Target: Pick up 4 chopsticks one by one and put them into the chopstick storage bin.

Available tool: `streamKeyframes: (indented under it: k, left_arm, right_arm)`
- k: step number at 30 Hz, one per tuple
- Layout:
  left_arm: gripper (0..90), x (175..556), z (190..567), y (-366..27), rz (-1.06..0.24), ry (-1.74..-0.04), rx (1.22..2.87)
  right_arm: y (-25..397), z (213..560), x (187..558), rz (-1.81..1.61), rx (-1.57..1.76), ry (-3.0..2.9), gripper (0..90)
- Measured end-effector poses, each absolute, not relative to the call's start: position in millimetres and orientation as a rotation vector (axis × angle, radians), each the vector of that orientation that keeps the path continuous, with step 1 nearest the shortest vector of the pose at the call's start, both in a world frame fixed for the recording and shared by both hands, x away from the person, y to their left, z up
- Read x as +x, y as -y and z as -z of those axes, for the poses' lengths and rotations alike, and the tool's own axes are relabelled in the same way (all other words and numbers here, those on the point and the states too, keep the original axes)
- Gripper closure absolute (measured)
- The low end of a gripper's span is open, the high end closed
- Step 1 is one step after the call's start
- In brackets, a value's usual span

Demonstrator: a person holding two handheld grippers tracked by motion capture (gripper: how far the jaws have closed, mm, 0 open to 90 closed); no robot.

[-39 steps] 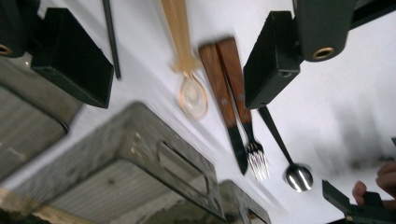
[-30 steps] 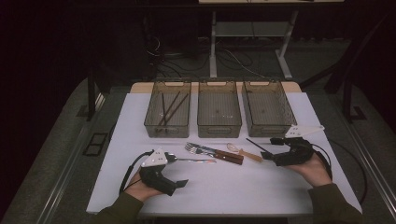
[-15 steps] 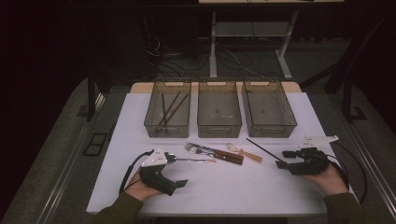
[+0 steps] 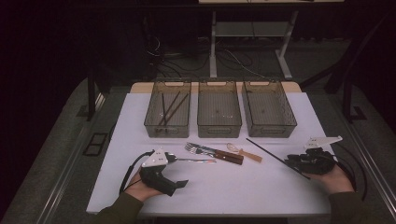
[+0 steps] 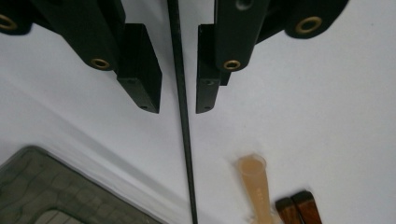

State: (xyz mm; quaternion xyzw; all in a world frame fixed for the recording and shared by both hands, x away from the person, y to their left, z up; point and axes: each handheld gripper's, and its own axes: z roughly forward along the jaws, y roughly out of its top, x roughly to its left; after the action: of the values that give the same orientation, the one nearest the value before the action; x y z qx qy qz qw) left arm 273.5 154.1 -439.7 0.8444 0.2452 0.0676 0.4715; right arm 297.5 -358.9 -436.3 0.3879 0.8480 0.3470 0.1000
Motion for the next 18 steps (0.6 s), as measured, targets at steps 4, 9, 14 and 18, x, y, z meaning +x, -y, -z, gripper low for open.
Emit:
streamKeyframes:
  k: [4,9,14,18]
  left_arm:
    - [0.0,273.2,439.7,-153.8,-0.166,-0.6,2.068]
    - [0.0,273.4,440.2,-153.3,-0.165,-0.6,2.071]
    - [0.0,273.4,440.4,-153.1,-0.165,-0.598,2.073]
    - [0.0,273.4,440.5,-153.0,-0.165,-0.596,2.075]
  right_arm:
    - [360.6,438.9,299.3,-1.014,1.142,-2.522,74.7]
    - [358.4,441.7,300.5,-0.999,1.142,-2.55,76.6]
    - [355.9,444.7,302.0,-0.967,1.124,-2.57,78.5]
    - [355.8,445.8,301.2,-0.959,1.106,-2.562,81.8]
